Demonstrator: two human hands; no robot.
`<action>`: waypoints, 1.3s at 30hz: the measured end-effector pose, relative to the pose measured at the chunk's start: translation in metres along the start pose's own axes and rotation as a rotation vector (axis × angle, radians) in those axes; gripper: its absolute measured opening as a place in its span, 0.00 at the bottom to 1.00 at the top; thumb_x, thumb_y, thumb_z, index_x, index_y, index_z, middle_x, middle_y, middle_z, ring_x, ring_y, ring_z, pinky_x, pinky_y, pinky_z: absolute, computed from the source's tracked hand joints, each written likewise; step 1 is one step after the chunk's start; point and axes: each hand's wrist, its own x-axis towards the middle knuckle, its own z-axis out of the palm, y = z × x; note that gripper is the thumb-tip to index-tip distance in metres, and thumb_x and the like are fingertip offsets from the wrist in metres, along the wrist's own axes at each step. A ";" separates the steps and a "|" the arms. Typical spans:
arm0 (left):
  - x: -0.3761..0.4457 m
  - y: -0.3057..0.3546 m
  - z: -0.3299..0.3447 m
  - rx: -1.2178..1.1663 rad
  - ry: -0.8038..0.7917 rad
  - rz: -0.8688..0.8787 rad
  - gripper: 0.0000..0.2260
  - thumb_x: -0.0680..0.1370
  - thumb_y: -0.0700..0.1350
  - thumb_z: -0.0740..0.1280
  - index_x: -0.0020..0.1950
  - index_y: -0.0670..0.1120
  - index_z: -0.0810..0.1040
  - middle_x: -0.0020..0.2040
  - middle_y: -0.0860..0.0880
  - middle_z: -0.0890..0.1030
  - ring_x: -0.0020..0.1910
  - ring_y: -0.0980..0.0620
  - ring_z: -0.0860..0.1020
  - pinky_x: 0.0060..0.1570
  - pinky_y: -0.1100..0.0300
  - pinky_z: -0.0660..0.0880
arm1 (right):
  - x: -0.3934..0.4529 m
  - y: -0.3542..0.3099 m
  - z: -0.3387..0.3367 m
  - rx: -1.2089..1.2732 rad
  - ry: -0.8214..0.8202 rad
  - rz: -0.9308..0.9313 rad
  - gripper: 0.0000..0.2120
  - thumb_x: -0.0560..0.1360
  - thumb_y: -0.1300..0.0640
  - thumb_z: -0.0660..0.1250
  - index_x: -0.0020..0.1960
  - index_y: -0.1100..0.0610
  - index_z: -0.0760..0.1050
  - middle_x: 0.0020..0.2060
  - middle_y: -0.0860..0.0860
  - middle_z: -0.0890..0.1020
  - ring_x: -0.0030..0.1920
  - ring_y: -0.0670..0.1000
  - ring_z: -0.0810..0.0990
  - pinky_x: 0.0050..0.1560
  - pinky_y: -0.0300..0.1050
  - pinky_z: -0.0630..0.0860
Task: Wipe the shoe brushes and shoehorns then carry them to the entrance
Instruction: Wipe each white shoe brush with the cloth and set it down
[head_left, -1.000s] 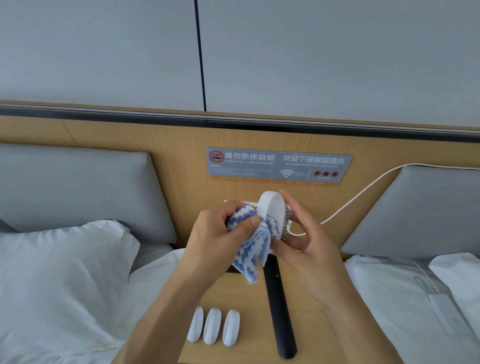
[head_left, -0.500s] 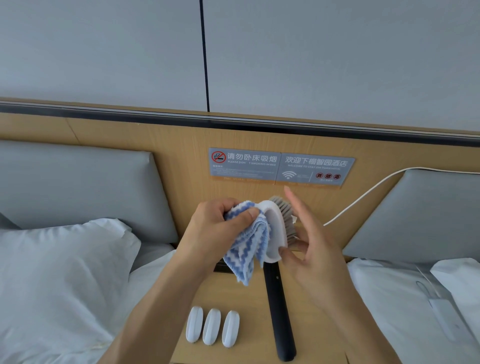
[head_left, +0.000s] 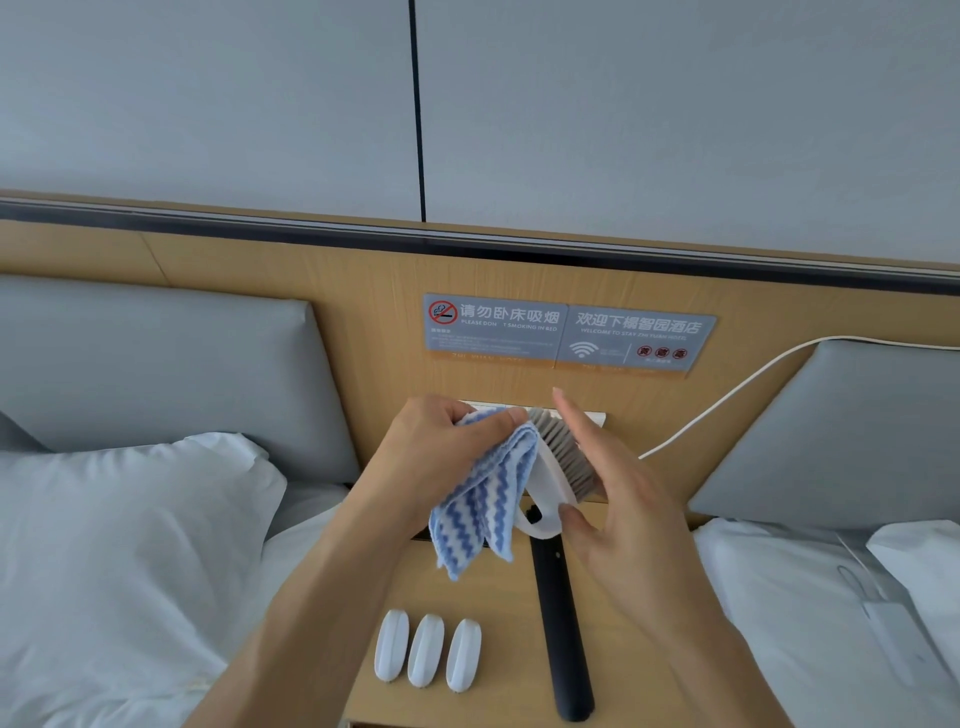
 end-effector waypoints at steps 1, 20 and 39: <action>-0.001 0.000 0.001 -0.013 0.003 0.015 0.27 0.71 0.64 0.72 0.43 0.37 0.80 0.38 0.40 0.83 0.30 0.50 0.79 0.32 0.58 0.75 | -0.001 0.002 0.002 0.039 0.007 0.024 0.49 0.71 0.70 0.72 0.79 0.35 0.55 0.65 0.29 0.71 0.66 0.38 0.73 0.62 0.44 0.77; -0.018 -0.031 0.013 -0.029 -0.058 0.632 0.13 0.76 0.36 0.65 0.58 0.47 0.82 0.60 0.54 0.80 0.61 0.48 0.78 0.56 0.58 0.77 | -0.006 0.016 0.003 0.953 -0.057 0.456 0.29 0.76 0.72 0.68 0.70 0.46 0.75 0.60 0.54 0.83 0.58 0.58 0.84 0.55 0.62 0.82; -0.009 -0.054 0.032 0.322 0.141 0.692 0.12 0.69 0.34 0.76 0.48 0.46 0.80 0.50 0.53 0.77 0.48 0.53 0.78 0.46 0.67 0.75 | -0.015 0.030 0.031 0.917 -0.166 0.673 0.18 0.77 0.66 0.68 0.59 0.45 0.79 0.53 0.54 0.86 0.54 0.57 0.85 0.51 0.58 0.84</action>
